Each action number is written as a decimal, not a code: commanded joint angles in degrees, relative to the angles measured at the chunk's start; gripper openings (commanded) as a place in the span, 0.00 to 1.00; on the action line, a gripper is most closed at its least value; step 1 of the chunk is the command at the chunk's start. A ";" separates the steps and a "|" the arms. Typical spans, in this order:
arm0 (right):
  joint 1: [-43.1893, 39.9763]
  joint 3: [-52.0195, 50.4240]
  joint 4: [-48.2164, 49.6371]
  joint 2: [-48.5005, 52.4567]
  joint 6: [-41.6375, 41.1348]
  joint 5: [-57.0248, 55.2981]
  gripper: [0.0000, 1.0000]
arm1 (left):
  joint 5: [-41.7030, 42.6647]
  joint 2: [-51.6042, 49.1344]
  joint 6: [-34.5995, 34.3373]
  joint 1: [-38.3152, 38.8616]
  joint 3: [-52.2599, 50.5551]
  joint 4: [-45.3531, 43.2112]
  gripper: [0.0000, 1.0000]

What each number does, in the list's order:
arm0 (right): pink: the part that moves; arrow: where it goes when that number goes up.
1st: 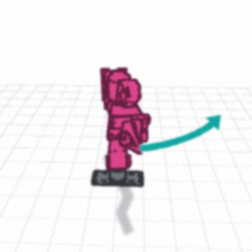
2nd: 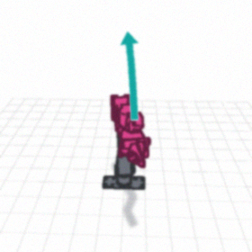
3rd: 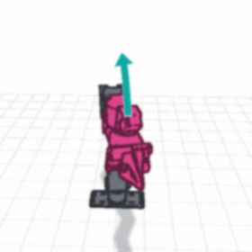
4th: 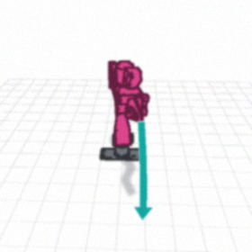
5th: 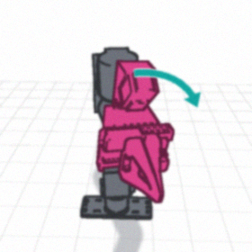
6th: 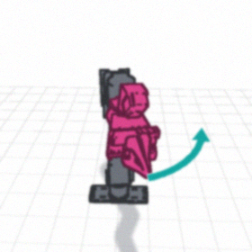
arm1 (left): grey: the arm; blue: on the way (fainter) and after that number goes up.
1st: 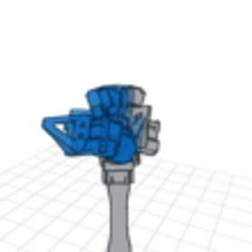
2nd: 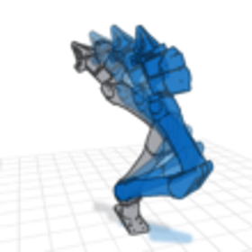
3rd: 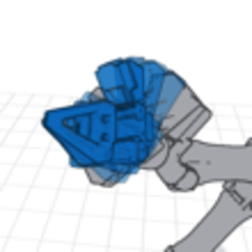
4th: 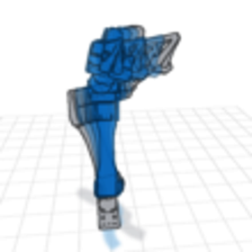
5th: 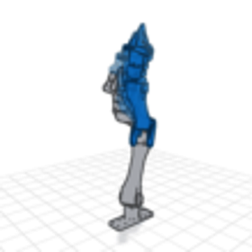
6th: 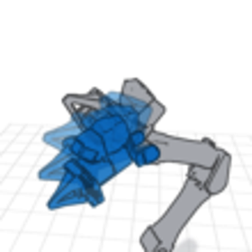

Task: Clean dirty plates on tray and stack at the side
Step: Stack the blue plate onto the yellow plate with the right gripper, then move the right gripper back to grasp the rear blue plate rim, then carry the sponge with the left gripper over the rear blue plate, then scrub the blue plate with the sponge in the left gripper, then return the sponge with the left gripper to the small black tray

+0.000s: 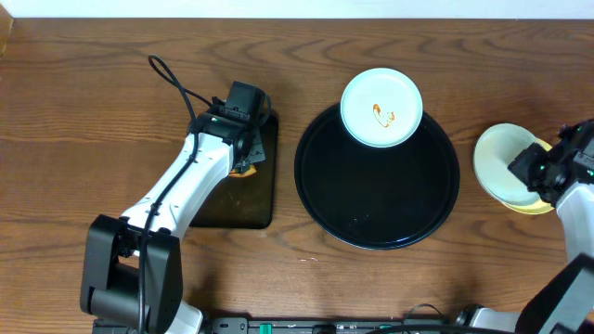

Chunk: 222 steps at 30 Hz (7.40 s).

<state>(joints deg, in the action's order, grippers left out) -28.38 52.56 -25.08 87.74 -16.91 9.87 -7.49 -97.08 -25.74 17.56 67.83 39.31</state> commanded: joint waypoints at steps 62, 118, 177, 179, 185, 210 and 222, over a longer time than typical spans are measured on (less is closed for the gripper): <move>29.53 0.92 24.59 20.35 0.76 11.63 0.07 | -0.87 -0.07 -0.76 -0.20 -0.13 0.72 0.08; 35.36 -0.90 11.17 14.38 -1.51 12.04 0.19 | 19.89 -8.94 4.68 14.40 -0.07 -33.88 0.08; 41.70 -0.92 1.03 16.85 -1.29 9.81 0.05 | 20.31 -7.98 5.29 17.90 0.00 -22.25 0.08; 41.70 -0.92 1.03 16.85 -1.27 9.81 0.04 | 19.93 -7.34 4.72 19.19 0.00 -23.17 0.08; 41.70 -0.92 0.87 16.85 -1.27 9.81 0.04 | 19.89 -9.77 -2.12 21.77 -0.02 -27.08 0.07; 41.70 -0.92 1.03 16.85 -1.27 9.81 0.04 | 11.17 -20.44 -5.07 20.59 0.00 -25.75 0.07; 41.70 -0.92 0.81 16.85 -1.27 9.81 0.04 | 8.90 -18.95 -3.23 10.99 0.11 -21.57 0.07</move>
<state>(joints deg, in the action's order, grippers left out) 12.25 53.32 -22.74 102.96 -17.85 20.88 8.60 -114.30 -30.20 31.68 69.95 13.78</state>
